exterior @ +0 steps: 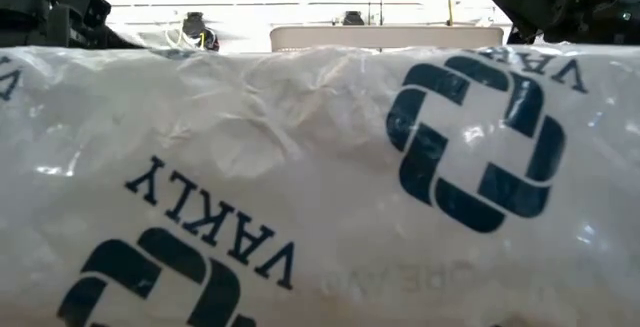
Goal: Pick & place medical supplies in basket/bin
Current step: Put the orange pill bottle into the white bin
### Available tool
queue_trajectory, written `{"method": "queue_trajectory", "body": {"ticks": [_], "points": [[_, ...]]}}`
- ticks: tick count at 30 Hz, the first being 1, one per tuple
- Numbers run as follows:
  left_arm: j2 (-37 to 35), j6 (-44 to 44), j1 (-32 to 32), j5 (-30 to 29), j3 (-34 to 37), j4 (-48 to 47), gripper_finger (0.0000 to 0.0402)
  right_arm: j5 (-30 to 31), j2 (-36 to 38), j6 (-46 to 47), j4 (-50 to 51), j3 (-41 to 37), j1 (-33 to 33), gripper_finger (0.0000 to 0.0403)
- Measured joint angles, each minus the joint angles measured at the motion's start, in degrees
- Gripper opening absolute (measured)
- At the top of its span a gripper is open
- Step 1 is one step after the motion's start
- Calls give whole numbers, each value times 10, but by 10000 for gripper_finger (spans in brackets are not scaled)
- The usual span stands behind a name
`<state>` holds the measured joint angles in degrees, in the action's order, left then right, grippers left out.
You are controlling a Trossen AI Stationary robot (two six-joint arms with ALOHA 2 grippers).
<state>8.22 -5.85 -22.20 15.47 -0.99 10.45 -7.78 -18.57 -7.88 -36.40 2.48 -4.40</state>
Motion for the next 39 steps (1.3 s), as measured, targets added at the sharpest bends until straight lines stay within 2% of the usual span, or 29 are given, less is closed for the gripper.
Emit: {"method": "queue_trajectory", "body": {"ticks": [3,5,9,14,19,22,28,34,39], "points": [[-1,2,0,10,-3,5,6,-5,0,10,0,13,0,0],[0,2,0,5,-3,3,14,-28,-1,3,40,39,0,0],[-1,0,0,-23,-3,6,28,-41,-26,-18,129,159,16,0],[-1,4,0,-31,-3,8,35,-37,-142,-33,262,318,59,0],[0,19,0,-31,-3,8,36,47,-288,3,388,470,95,0],[0,20,0,-31,-3,6,36,64,-377,39,472,538,109,9],[0,46,0,-30,-3,0,35,63,-517,42,587,637,161,54],[0,71,0,-18,-3,-6,35,64,-602,-6,587,654,208,130],[0,90,0,-15,-3,-33,35,46,-654,11,593,653,221,204]]}}
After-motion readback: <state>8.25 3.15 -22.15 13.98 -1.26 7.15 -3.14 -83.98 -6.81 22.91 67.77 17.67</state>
